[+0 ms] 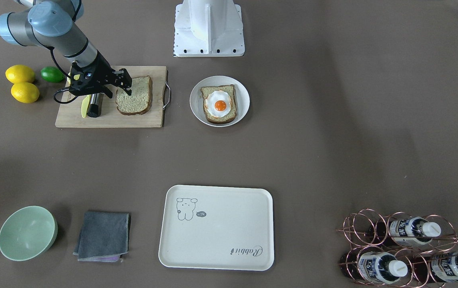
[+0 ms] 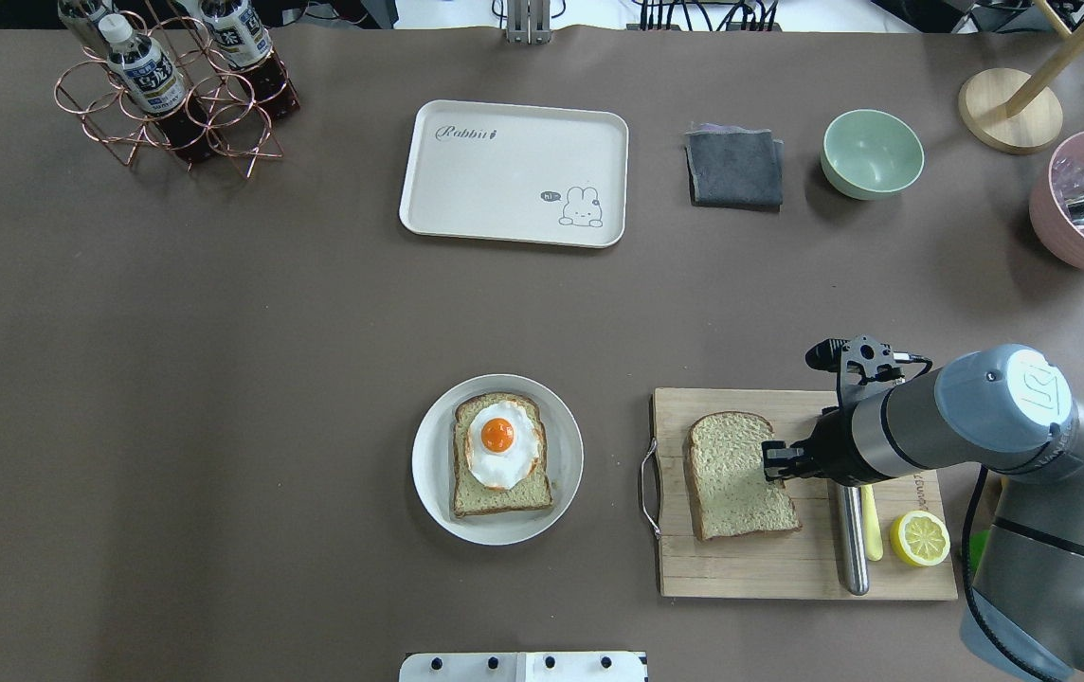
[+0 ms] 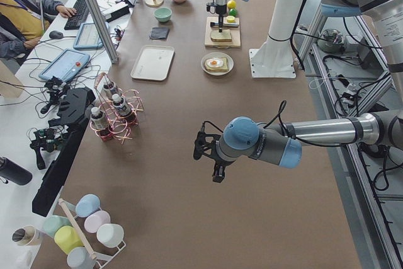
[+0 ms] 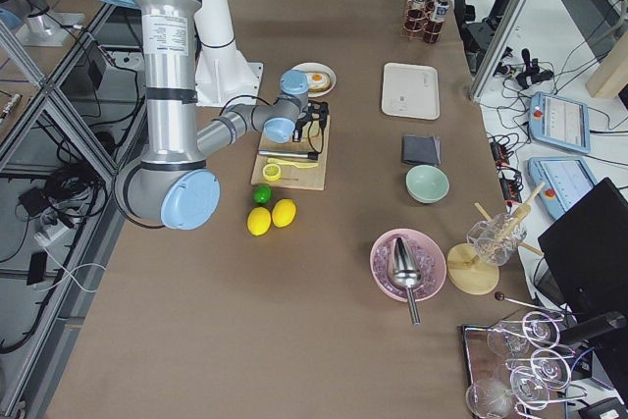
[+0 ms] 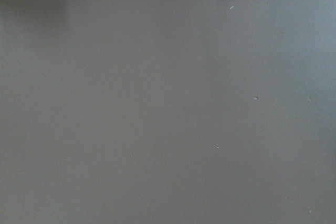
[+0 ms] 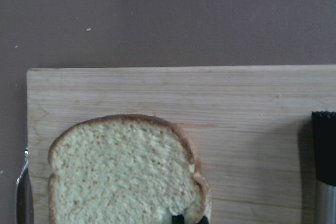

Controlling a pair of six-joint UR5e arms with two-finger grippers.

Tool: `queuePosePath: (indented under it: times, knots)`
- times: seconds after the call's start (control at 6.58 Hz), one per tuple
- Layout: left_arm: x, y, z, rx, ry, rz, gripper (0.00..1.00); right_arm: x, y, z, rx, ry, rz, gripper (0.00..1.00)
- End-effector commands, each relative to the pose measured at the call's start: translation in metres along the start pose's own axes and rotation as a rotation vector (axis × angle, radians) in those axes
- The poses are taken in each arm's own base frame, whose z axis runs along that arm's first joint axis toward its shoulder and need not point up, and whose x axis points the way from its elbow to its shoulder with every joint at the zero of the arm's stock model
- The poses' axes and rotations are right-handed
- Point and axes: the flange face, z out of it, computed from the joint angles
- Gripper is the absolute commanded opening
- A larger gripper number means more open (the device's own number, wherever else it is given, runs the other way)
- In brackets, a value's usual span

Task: Make sandwich and place on tray
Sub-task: 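Grasp the bread slice edge with the right gripper and lift it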

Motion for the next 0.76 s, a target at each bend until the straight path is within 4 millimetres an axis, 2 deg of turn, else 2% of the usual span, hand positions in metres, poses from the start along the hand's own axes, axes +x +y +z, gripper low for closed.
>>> queuePosePath:
  times: [0.0,0.15,0.3,0.46,0.61]
  knots:
    - [-0.005,0.002,0.003,-0.006,-0.001,-0.008,0.98,-0.008,-0.002,-0.012,-0.006,-0.029,0.002,0.00]
    - [-0.006,0.003,0.003,-0.006,-0.001,-0.011,0.98,-0.014,-0.008,-0.030,0.001,-0.062,0.007,0.00]
    - [-0.006,0.003,0.004,-0.007,0.000,-0.012,0.98,-0.045,-0.021,-0.047,0.021,-0.124,0.005,0.00]
    - [-0.005,0.002,0.003,-0.006,-0.001,-0.011,0.98,-0.073,-0.026,-0.054,0.026,-0.172,0.060,0.00]
    - [-0.003,0.000,0.002,-0.003,-0.001,-0.006,0.98,-0.090,-0.028,-0.058,0.026,-0.199,0.076,0.00]
